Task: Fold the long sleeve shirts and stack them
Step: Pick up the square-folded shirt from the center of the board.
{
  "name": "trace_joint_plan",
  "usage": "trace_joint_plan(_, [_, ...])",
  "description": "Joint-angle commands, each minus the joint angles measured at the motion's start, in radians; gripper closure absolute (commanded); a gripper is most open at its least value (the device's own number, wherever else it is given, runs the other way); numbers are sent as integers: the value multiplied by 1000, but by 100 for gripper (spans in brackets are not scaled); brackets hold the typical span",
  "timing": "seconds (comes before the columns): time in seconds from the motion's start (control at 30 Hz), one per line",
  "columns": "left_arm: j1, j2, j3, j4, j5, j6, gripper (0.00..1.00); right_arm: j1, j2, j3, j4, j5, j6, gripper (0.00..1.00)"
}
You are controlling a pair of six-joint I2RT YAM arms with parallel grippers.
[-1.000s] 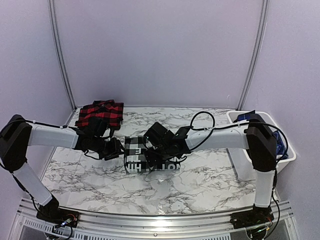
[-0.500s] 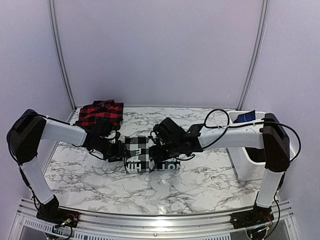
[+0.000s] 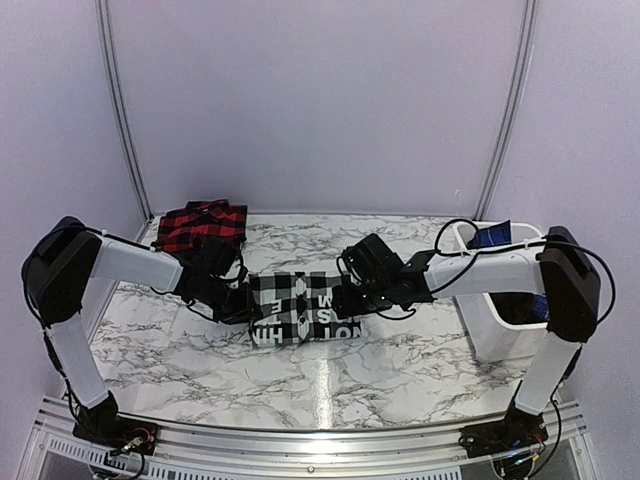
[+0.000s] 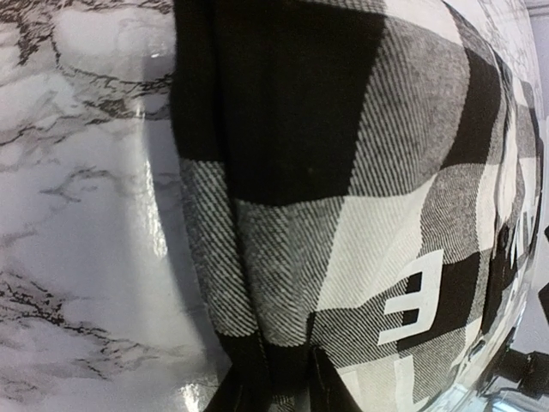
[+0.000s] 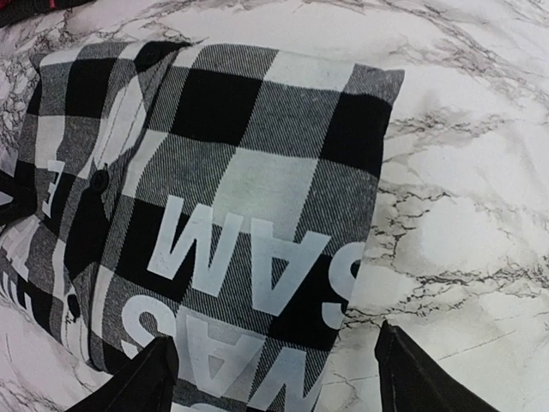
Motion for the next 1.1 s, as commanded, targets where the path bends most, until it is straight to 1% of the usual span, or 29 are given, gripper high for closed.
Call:
trace_joint_plan(0.0, [-4,6,-1,-42,-11,-32,81,-23,-40,-49,61,-35,27,26])
trace_joint_plan(0.27, [-4,-44,-25,4,6,-76,99,-47,-58,-124,92,-66,50,32])
trace_joint_plan(0.3, [-4,-55,-30,4,6,-77,100,-47,-64,-131,94,-71,55,32])
trace_joint_plan(0.37, [-2,-79,-41,3,2,-74,100,-46,-82,-155,105,-83,61,34])
trace_joint_plan(0.47, [8,-119,-69,0,5,-66,100,-34,-107,-190,118,-106,73,38])
trace_joint_plan(0.67, [50,-181,-136,-30,21,-21,100,51,-87,-205,138,-118,115,46])
trace_joint_plan(0.73, [68,-192,-155,-46,21,-6,100,72,-74,-191,126,-103,123,49])
trace_joint_plan(0.87, [99,-217,-190,-57,38,23,100,101,-79,-138,74,-46,114,51])
trace_joint_plan(1.0, [121,-234,-187,-91,40,62,100,124,-60,-43,22,-2,83,56])
trace_joint_plan(1.07, [129,-236,-181,-103,43,76,100,129,-36,13,3,21,64,58])
